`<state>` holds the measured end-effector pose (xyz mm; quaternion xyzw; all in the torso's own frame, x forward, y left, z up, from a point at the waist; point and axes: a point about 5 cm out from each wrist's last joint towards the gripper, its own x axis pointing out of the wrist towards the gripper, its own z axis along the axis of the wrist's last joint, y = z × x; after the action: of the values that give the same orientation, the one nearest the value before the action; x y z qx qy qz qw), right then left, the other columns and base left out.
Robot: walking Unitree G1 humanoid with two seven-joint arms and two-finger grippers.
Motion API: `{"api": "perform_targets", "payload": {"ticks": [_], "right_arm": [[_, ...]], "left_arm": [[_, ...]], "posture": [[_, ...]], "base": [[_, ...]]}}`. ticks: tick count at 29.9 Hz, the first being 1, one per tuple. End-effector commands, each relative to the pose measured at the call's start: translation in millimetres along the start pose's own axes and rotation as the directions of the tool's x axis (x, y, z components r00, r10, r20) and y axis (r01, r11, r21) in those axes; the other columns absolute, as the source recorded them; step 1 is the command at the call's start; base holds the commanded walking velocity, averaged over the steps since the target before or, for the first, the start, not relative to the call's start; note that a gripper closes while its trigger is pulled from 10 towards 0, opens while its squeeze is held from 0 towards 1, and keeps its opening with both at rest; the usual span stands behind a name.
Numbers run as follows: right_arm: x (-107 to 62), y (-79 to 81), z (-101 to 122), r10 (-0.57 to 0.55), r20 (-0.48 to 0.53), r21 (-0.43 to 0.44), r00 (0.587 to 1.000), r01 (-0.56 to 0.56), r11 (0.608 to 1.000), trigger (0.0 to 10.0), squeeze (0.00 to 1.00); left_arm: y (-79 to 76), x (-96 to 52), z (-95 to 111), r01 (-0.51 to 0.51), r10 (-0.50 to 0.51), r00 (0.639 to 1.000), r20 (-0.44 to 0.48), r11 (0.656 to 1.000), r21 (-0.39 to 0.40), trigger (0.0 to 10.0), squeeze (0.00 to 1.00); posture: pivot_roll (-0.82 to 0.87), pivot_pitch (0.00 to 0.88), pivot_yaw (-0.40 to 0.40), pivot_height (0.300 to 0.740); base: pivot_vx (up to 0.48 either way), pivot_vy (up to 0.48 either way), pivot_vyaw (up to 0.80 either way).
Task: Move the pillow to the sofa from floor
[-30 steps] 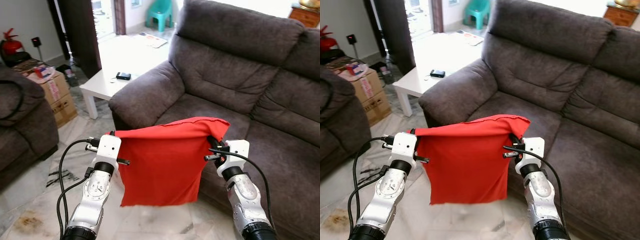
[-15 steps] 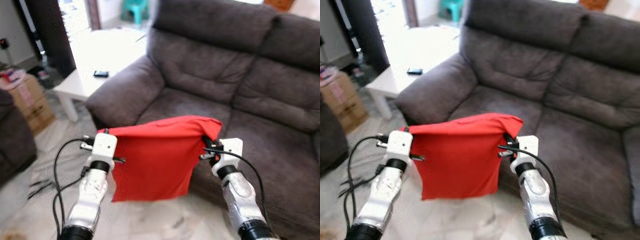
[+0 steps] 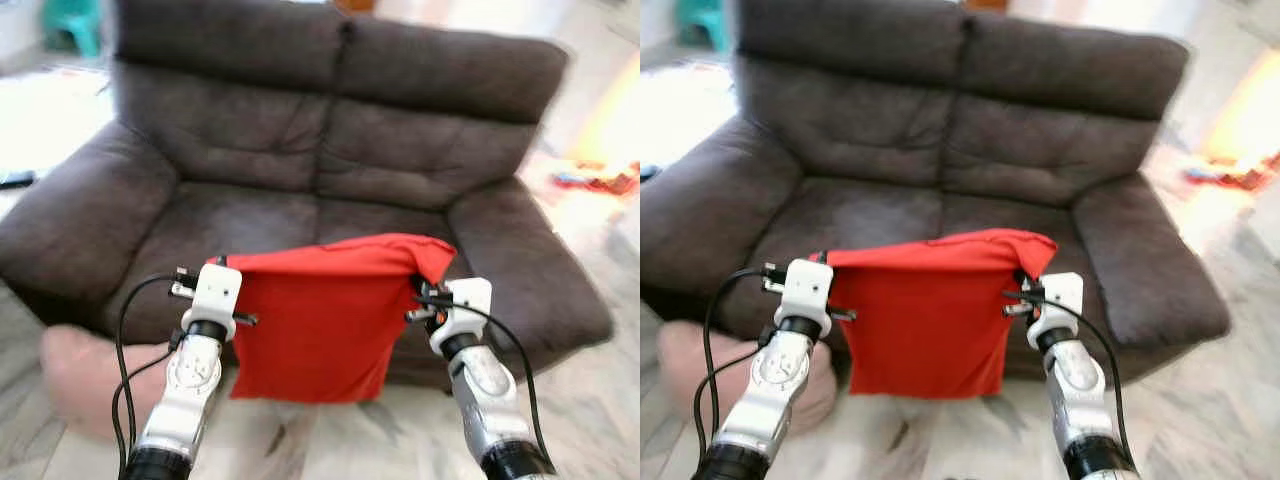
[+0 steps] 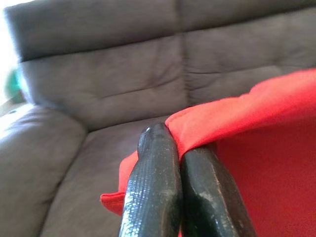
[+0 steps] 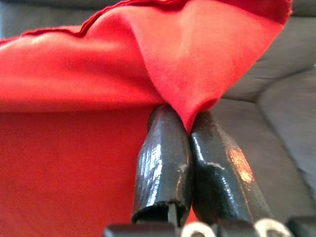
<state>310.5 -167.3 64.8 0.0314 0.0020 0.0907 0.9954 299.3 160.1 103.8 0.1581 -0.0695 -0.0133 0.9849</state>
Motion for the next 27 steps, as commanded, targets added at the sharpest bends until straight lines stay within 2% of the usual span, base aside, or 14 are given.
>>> {"api": "perform_targets", "payload": {"ticks": [1, 10, 23, 27], "right_arm": [[0.2, -16.3, 13.0, -0.07, 0.062, -0.001, 0.996, 0.07, 0.998, 10.0, 0.0], [0.8, -16.4, 13.9, -0.07, 0.071, 0.002, 0.995, 0.07, 0.998, 10.0, 0.0], [1.9, -12.5, 15.4, -0.025, 0.072, -0.033, 0.997, 0.028, 0.999, 10.0, 0.0], [2.1, -9.7, 16.0, -0.011, 0.079, -0.045, 0.997, 0.015, 0.999, 10.0, 0.0]], "left_arm": [[9.6, 6.6, 16.7, -0.051, 0.051, 0.995, 0.082, 0.999, -0.003, 10.0, 0.0], [7.5, 6.3, 16.7, -0.045, 0.045, 0.995, 0.084, 0.999, -0.003, 10.0, 0.0], [5.0, 5.5, 16.6, -0.042, 0.043, 0.995, 0.086, 0.999, -0.011, 10.0, 0.0], [5.1, 5.1, 16.8, -0.041, 0.042, 0.995, 0.089, 0.999, -0.007, 10.0, 0.0]], "posture": [[0.11, 0.0, -0.102, 0.74], [0.1, 0.0, -0.101, 0.74], [0.1, 0.0, -0.107, 0.74], [0.1, 0.0, -0.107, 0.74]], "base": [[0.0, 0.0, -0.79], [0.0, 0.0, -0.74], [0.0, 0.0, 0.0], [0.0, 0.0, 0.79]]}}
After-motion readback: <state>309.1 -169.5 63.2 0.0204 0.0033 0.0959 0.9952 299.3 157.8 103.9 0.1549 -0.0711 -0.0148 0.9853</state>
